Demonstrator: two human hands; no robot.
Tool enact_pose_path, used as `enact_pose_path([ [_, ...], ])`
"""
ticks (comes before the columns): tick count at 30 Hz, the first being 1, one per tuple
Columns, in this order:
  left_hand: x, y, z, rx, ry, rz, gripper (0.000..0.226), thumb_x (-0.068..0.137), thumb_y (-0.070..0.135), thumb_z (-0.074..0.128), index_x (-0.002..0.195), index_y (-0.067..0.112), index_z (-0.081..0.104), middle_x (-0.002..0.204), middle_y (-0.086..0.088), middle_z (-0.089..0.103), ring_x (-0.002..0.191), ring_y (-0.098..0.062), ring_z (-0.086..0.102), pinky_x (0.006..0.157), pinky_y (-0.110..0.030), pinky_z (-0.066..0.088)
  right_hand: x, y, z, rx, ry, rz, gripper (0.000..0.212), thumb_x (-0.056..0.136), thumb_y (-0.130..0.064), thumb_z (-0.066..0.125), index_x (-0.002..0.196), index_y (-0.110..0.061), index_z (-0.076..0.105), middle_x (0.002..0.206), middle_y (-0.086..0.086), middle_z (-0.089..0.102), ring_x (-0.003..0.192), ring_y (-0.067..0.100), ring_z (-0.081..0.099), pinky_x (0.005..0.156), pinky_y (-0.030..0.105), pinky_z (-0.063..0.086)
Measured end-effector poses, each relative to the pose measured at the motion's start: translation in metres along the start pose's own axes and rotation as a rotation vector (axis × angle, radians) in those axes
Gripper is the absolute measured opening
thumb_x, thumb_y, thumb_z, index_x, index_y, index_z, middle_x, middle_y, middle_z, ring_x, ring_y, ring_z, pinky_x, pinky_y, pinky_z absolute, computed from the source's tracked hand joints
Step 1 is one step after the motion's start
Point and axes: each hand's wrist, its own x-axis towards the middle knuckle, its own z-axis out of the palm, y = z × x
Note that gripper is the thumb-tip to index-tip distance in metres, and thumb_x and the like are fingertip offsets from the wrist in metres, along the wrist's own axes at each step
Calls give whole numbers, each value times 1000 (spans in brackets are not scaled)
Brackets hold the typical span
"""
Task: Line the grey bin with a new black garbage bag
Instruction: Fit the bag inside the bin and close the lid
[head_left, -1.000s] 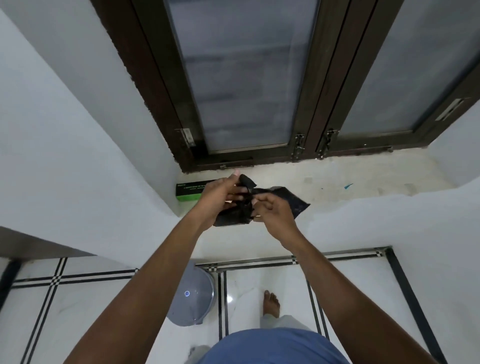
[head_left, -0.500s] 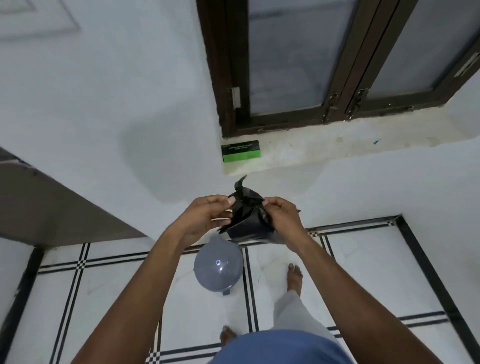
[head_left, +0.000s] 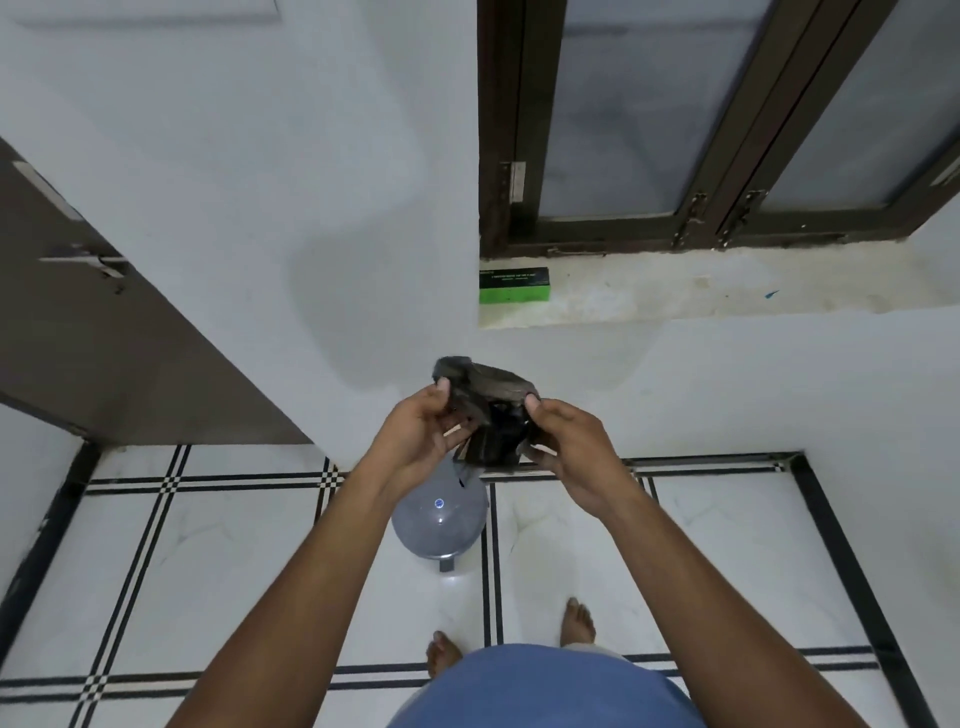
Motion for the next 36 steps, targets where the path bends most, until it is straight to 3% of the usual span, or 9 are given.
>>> enact_pose_path([
  [5, -3, 4, -1, -323, 79, -3, 35, 114, 6, 40, 101, -2, 71, 96, -18, 80, 83, -28, 83, 80, -38, 71, 19, 7, -47, 509, 246, 260, 20, 110, -2, 50, 114, -3, 70, 110, 18, 77, 100, 34, 72, 92, 44, 61],
  [10, -2, -5, 6, 136, 81, -22, 35, 114, 21, 50, 133, 2, 72, 117, -15, 79, 103, -30, 75, 88, -41, 61, 16, 3, -51, 420, 252, 243, 26, 110, -14, 53, 90, -13, 69, 96, 15, 75, 93, 32, 69, 90, 45, 57],
  [14, -1, -6, 10, 327, 285, 83, 12, 114, 23, 55, 107, 23, 65, 102, -3, 76, 82, -19, 74, 70, -33, 59, 22, -6, -56, 450, 302, 268, 31, 106, -12, 41, 96, -5, 70, 110, 28, 71, 102, 42, 70, 90, 55, 62],
  [19, -8, -8, 6, 545, 269, 65, 12, 112, 35, 61, 113, 26, 68, 101, -4, 75, 84, -20, 72, 73, -31, 58, 12, -6, -50, -613, 392, -69, 78, 98, -91, 41, 124, -20, 60, 116, -1, 65, 109, 21, 62, 93, 41, 49],
  [22, -12, -12, 16, 663, 116, 38, 12, 110, 40, 66, 106, 30, 71, 97, -3, 77, 86, -22, 72, 78, -34, 56, 7, -5, -34, -714, -42, -217, 93, 78, -83, 81, 156, -43, 47, 144, -16, 58, 129, 3, 55, 107, 29, 48],
  [25, -16, -14, 23, 632, 48, 87, 16, 104, 43, 75, 103, 27, 72, 97, -8, 78, 90, -24, 74, 80, -34, 58, 17, 1, -25, -1008, -192, -249, 16, 95, -49, 85, 98, -36, 75, 91, -12, 75, 83, 3, 67, 81, 32, 52],
  [30, -22, 0, -5, 1264, 62, 5, 51, 70, 53, 102, 104, 25, 76, 103, 1, 76, 92, -20, 76, 76, -33, 60, 18, -1, -37, -396, -14, 37, 25, 110, -18, 62, 109, -2, 80, 94, 9, 80, 91, 27, 72, 81, 37, 55],
  [33, -18, 1, -26, 1789, 162, -210, 20, 84, 32, 81, 83, 13, 74, 80, -3, 74, 82, -27, 75, 69, -32, 58, 12, -12, -42, -71, -9, 210, 30, 109, -20, 53, 104, -6, 79, 100, 14, 80, 87, 31, 76, 85, 43, 58],
  [36, -20, 3, -43, 1464, 342, -242, 27, 90, 21, 77, 67, 10, 68, 59, -5, 69, 51, -20, 66, 50, -23, 52, 11, -22, -51, 139, 65, 231, 28, 97, -32, 63, 93, -8, 76, 100, 17, 76, 88, 36, 75, 92, 47, 58],
])
